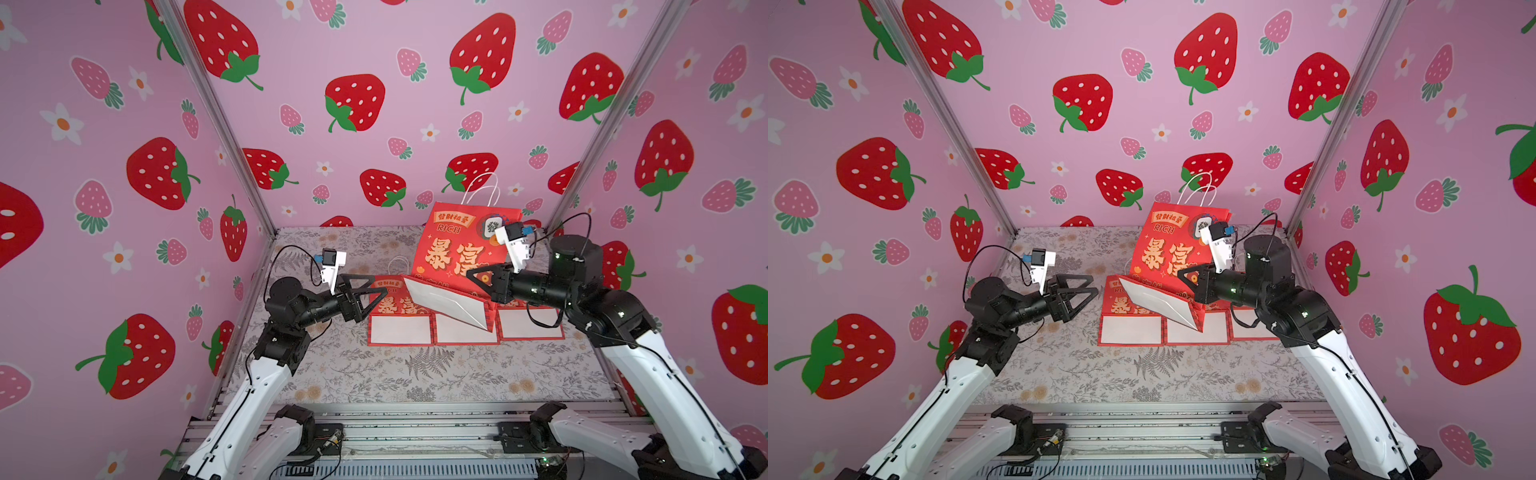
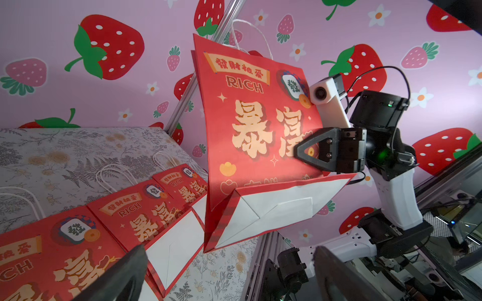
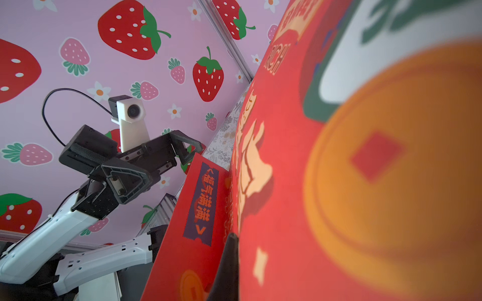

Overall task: Put away the paper bag
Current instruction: Press the paper bag.

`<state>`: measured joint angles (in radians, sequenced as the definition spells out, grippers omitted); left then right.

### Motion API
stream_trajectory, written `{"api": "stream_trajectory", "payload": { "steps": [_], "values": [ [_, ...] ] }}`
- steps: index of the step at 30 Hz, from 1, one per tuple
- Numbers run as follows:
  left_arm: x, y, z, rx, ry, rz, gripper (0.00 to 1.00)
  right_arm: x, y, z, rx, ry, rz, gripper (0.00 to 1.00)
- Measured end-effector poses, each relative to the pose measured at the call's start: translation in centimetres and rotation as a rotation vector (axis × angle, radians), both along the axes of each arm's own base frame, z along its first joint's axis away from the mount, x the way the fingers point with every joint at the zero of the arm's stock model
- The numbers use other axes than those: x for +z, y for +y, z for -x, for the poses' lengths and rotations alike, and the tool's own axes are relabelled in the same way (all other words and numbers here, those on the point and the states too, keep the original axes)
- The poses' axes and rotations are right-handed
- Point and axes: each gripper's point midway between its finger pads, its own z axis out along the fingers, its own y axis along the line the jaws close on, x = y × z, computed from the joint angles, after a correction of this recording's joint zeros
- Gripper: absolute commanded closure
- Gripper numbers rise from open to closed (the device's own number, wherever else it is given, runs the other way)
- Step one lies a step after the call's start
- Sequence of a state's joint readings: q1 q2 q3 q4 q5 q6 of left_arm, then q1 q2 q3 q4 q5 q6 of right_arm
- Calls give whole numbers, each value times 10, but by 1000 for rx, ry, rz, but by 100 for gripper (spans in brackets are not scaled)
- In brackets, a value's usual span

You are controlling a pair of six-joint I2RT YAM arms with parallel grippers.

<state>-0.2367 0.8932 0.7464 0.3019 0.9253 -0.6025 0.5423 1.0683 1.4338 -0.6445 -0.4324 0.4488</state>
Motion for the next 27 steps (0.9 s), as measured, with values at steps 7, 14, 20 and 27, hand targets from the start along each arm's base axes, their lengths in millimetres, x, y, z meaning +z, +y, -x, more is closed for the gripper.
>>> {"api": "stream_trajectory", "payload": {
  "steps": [7,14,20,27],
  "values": [
    [-3,-19,8,-102,-13,1,1,18,28,-2,120,13,-131,100],
    [-5,-33,19,-180,-13,2,1,23,48,12,283,73,-224,100],
    [20,-34,39,-225,-105,44,1,30,56,31,415,99,-282,100],
    [34,-41,63,-289,-163,62,14,22,61,47,503,133,-287,100]
  ]
}}
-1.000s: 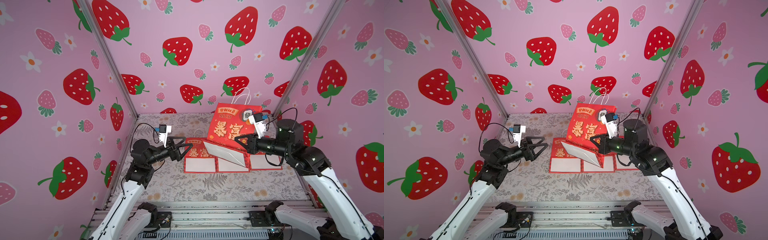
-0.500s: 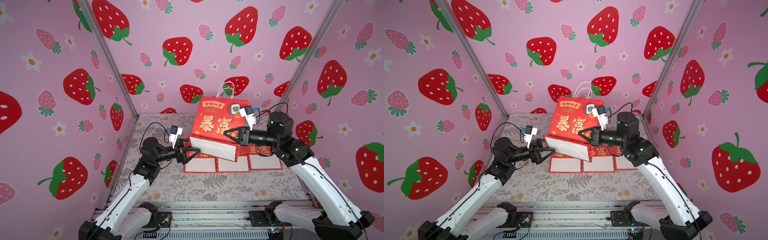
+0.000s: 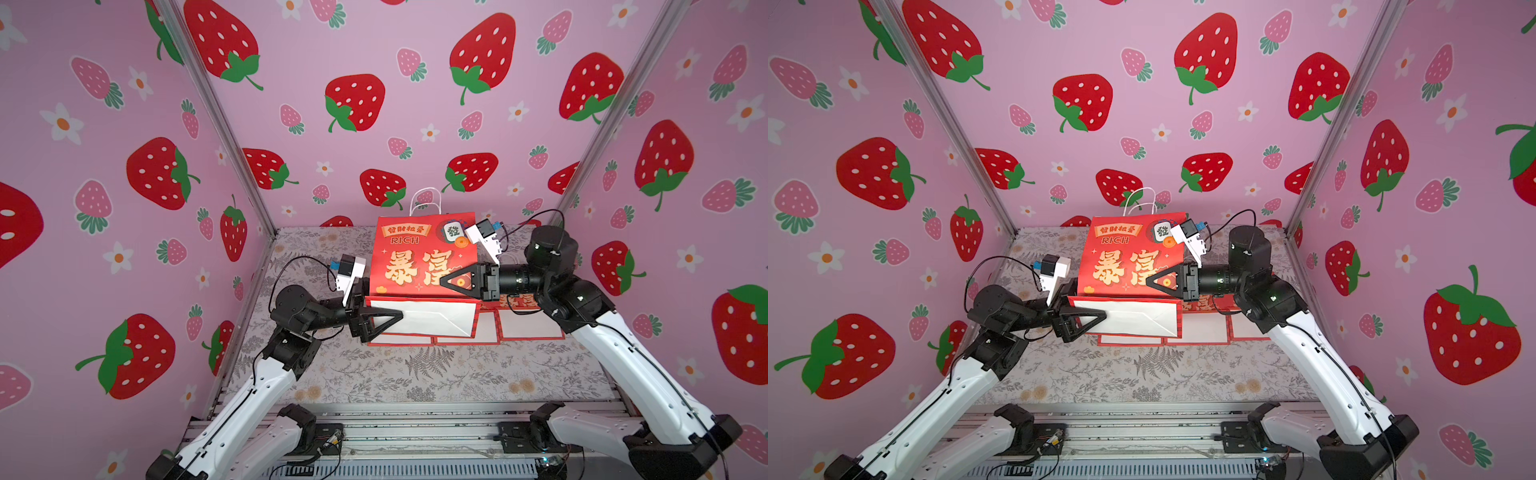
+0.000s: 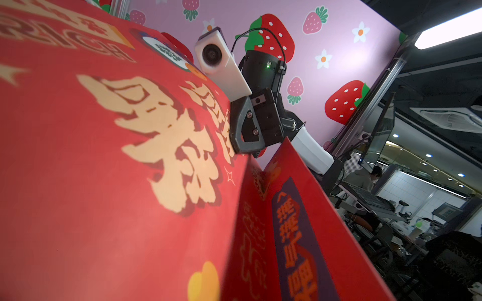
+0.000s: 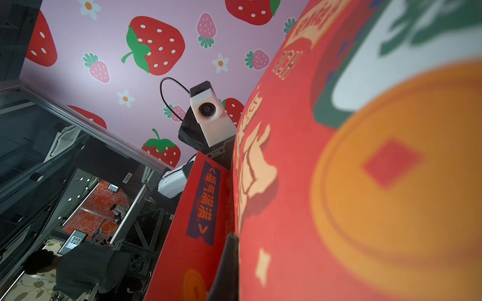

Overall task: Put away the paper bag
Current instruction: Press the paper bag.

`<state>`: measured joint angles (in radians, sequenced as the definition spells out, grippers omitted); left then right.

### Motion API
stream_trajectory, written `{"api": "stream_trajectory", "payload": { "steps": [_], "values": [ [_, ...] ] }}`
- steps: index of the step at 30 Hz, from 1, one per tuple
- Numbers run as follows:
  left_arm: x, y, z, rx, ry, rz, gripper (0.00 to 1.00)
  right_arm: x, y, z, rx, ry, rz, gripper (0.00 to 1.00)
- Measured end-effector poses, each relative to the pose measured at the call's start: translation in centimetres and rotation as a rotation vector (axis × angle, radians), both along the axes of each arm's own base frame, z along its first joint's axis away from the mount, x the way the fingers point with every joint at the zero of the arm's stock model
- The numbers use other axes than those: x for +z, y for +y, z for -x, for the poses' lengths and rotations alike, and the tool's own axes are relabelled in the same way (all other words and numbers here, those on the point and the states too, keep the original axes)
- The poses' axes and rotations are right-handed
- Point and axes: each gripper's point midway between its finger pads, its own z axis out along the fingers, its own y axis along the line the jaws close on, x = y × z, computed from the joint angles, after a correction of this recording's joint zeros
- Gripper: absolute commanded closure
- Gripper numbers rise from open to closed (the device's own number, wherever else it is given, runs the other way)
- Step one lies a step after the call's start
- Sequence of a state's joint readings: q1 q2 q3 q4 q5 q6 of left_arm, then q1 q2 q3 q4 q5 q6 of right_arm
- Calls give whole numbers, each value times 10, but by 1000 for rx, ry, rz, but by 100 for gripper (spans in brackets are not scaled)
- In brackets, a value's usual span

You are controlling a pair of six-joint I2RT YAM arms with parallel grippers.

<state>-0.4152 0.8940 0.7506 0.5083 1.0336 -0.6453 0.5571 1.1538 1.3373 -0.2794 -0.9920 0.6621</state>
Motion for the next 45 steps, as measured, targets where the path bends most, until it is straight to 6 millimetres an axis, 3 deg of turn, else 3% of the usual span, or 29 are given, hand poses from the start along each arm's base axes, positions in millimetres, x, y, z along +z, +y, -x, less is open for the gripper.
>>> {"api": "stream_trajectory", "payload": {
  "steps": [4,8,12,19,26,28,31,34,36,38,42,45],
  "values": [
    [-1,-3,1,-17,-2,-5,39,0,3,7,29,-23,-1,98],
    [-3,-6,0,-30,2,-14,59,1,3,8,31,-47,0,94],
    [-3,-7,0,-33,3,-17,78,-3,3,10,32,-62,15,80],
    [-7,-8,-1,-30,21,-35,90,-5,1,13,7,-93,17,40],
    [-8,-8,-4,-19,33,-43,93,3,-7,28,-30,-169,-18,25],
    [-9,-9,-4,-18,37,-44,93,2,-6,28,-42,-177,-17,25],
    [-10,-9,-5,-13,43,-46,93,-3,-2,25,-60,-178,-3,35],
    [-10,-9,-5,-13,45,-46,89,-9,3,22,-72,-186,14,57],
    [-10,-8,-6,-12,49,-46,78,-13,6,18,-89,-191,30,74],
    [-10,-8,-6,-9,58,-48,64,-17,8,14,-102,-194,46,83],
    [-5,-3,-13,65,61,-52,41,-27,12,12,-106,-192,83,92],
    [9,6,-10,133,24,-23,34,-32,14,15,-94,-194,105,95]
  ]
}}
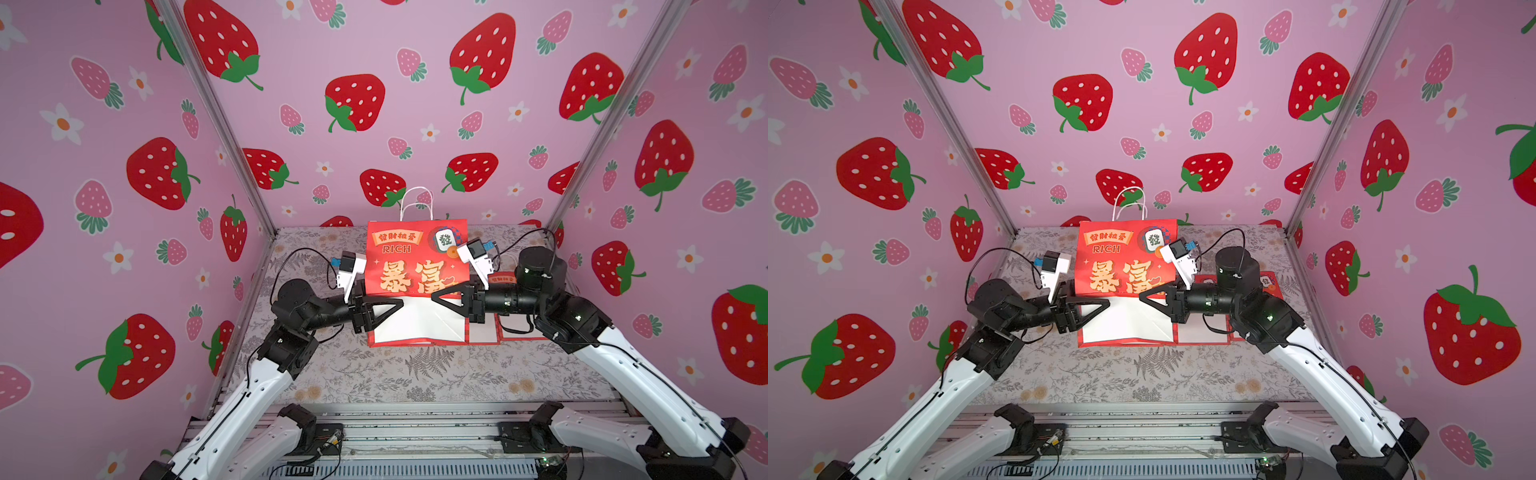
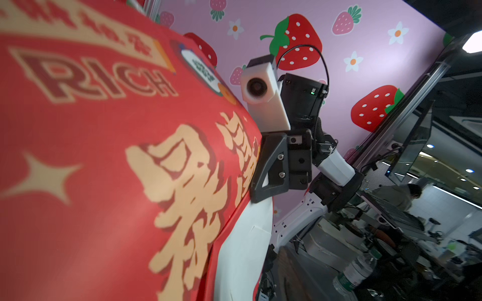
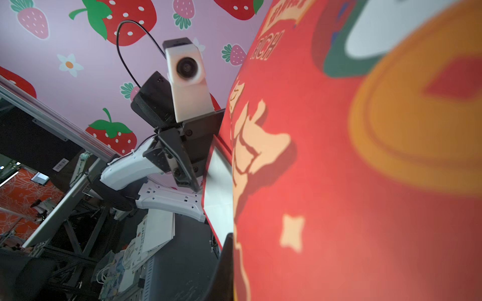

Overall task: Put away the paper bag
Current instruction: Press the paper bag.

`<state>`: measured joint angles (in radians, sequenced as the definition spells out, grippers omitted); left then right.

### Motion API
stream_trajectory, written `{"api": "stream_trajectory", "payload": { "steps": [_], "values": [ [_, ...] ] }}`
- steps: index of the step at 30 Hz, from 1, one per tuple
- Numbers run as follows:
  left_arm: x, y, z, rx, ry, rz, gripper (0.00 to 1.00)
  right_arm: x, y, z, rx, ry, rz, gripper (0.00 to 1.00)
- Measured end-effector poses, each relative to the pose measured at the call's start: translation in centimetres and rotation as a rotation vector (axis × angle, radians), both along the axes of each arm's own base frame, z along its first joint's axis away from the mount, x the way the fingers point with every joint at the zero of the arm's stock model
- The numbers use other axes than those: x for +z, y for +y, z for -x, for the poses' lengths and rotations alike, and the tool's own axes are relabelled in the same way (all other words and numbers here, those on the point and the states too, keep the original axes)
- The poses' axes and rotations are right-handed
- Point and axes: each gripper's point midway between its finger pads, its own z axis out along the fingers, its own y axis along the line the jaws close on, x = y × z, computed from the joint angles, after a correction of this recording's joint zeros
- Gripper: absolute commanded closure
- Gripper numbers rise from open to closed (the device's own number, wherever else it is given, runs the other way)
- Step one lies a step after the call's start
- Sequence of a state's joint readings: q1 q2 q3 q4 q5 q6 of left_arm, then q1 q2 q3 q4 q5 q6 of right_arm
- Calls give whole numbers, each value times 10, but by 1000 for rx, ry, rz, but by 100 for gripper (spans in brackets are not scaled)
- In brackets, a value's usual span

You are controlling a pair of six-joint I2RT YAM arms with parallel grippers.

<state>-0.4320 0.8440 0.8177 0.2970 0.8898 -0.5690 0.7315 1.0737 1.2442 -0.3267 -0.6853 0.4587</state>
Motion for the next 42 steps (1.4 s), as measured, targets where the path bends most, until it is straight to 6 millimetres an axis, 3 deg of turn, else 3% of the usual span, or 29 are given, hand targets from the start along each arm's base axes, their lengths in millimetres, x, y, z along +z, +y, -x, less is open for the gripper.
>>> {"api": "stream_trajectory", "payload": {
  "steps": [3,8,10,15,18,21,26,27,28,31,34,38,42],
  "values": [
    [13,8,3,52,-37,28,33,-1,1,7,24,-7,16,96],
    [18,12,-6,114,-39,49,31,-8,0,16,55,-1,51,93],
    [17,12,-13,135,-27,54,40,-9,-1,19,67,2,65,89],
    [17,12,-22,164,-17,68,77,-16,-5,24,82,14,99,79],
    [17,12,-26,173,-11,73,89,-20,-6,24,76,22,115,72],
    [16,11,-28,172,-5,73,93,-23,-8,21,53,27,130,69],
    [15,11,-28,171,-2,71,93,-27,-10,9,-17,31,152,93],
    [15,11,-29,172,-1,70,89,-27,-11,8,-29,30,154,96],
    [14,10,-29,172,2,68,82,-27,-11,6,-39,27,153,99],
    [9,8,-28,158,4,50,49,-24,-14,3,-71,12,149,100],
    [2,3,-25,113,25,16,32,-20,-19,1,-111,-11,133,100],
    [-3,-5,-21,50,54,-38,30,-15,-24,-2,-152,-40,105,100],
    [-5,-5,-11,24,61,-61,38,-16,-22,-6,-158,-49,90,100]
  ]
}}
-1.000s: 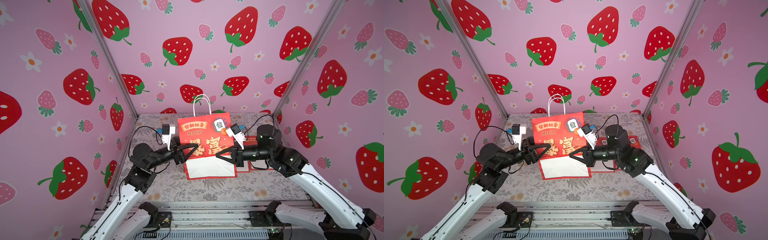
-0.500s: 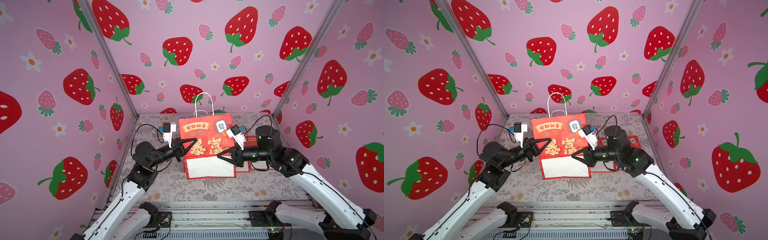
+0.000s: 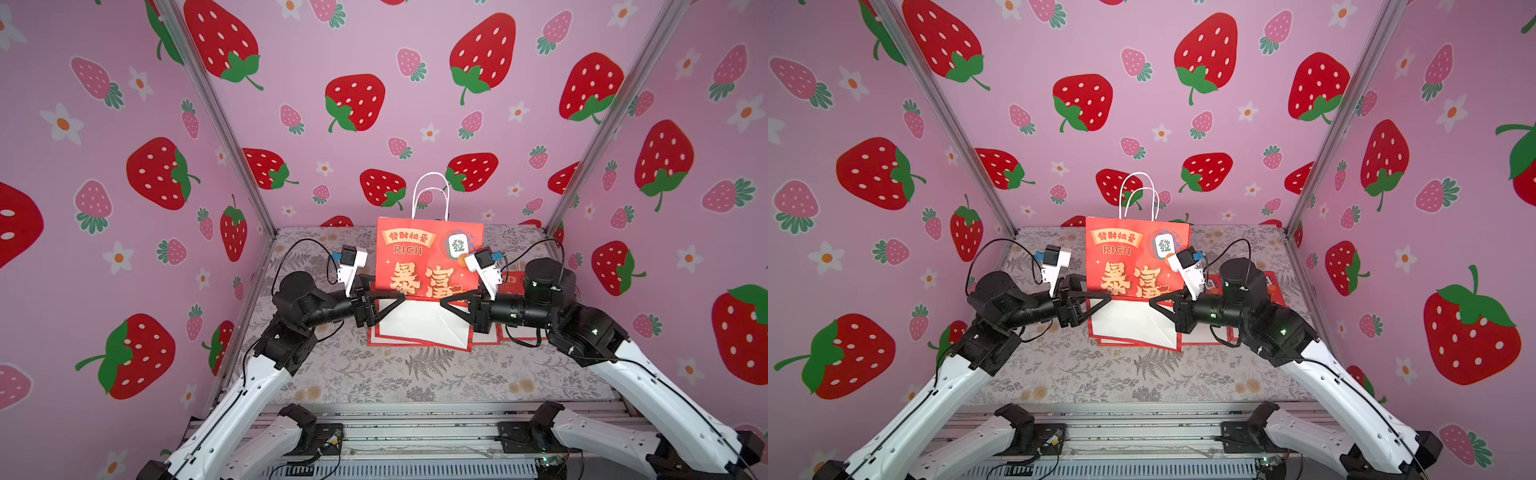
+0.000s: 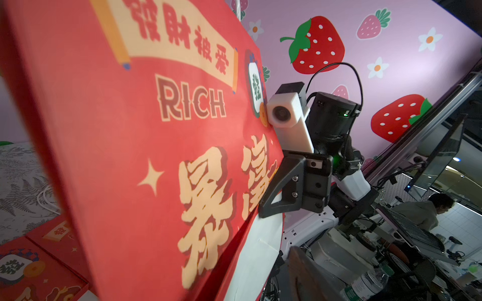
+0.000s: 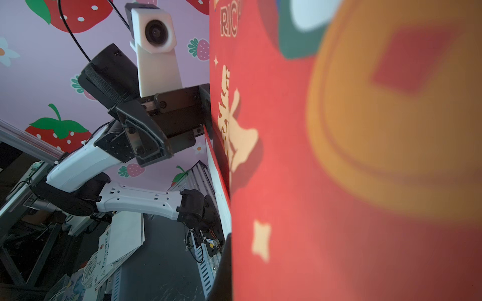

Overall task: Put away the paper bag
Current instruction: Press the paper bag.

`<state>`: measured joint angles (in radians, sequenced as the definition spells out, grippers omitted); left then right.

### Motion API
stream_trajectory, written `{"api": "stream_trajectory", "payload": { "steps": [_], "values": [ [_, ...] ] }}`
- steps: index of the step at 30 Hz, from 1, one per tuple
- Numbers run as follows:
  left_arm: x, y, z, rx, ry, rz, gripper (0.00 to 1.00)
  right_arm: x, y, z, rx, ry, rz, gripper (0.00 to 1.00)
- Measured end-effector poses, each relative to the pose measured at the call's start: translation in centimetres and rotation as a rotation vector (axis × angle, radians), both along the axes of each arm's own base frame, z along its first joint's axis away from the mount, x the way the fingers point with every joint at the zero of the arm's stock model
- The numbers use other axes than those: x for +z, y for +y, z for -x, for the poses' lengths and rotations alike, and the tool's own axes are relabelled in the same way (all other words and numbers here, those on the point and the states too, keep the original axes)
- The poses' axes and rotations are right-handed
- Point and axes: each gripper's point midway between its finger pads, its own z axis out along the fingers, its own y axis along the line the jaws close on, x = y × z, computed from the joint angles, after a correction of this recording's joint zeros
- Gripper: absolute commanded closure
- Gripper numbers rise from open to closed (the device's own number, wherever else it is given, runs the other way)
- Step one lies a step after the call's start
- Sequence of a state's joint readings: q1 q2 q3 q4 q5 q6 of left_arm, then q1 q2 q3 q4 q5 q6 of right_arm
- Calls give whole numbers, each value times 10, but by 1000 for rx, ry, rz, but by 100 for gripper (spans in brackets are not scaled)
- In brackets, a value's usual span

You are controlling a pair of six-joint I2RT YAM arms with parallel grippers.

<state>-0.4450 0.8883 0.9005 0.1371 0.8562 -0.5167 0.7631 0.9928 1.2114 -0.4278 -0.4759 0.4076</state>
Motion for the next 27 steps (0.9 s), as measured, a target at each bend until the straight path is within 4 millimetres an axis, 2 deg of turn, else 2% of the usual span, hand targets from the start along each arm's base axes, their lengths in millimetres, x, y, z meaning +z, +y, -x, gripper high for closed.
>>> {"api": "stream_trajectory", "payload": {
  "steps": [2,7,9,12,14,15,16,19,21,23,27],
  "values": [
    [-1,1,4,-2,1,-7,47,-3,2,-1,4,4,-4,100],
    [-8,-2,3,7,25,-29,78,-1,5,0,19,7,-20,100],
    [-13,-2,1,22,47,-40,86,0,7,1,33,6,-30,100],
    [-17,-1,-1,40,66,-52,92,-3,9,2,46,9,-40,100],
    [-21,-1,-2,47,85,-61,93,-8,10,2,48,18,-41,100],
    [-23,0,-2,49,95,-67,90,-10,10,2,47,23,-42,100],
    [-25,0,-3,52,103,-71,85,-11,10,2,47,26,-41,99],
    [-26,0,-3,55,117,-75,60,-10,10,3,49,24,-49,99],
    [-26,-2,0,46,126,-76,54,-6,10,4,54,15,-60,99],
    [-25,-4,3,36,122,-77,55,-5,11,4,59,11,-66,98],
    [-25,-9,8,16,116,-79,77,-5,11,4,63,13,-67,100]
  ]
}}
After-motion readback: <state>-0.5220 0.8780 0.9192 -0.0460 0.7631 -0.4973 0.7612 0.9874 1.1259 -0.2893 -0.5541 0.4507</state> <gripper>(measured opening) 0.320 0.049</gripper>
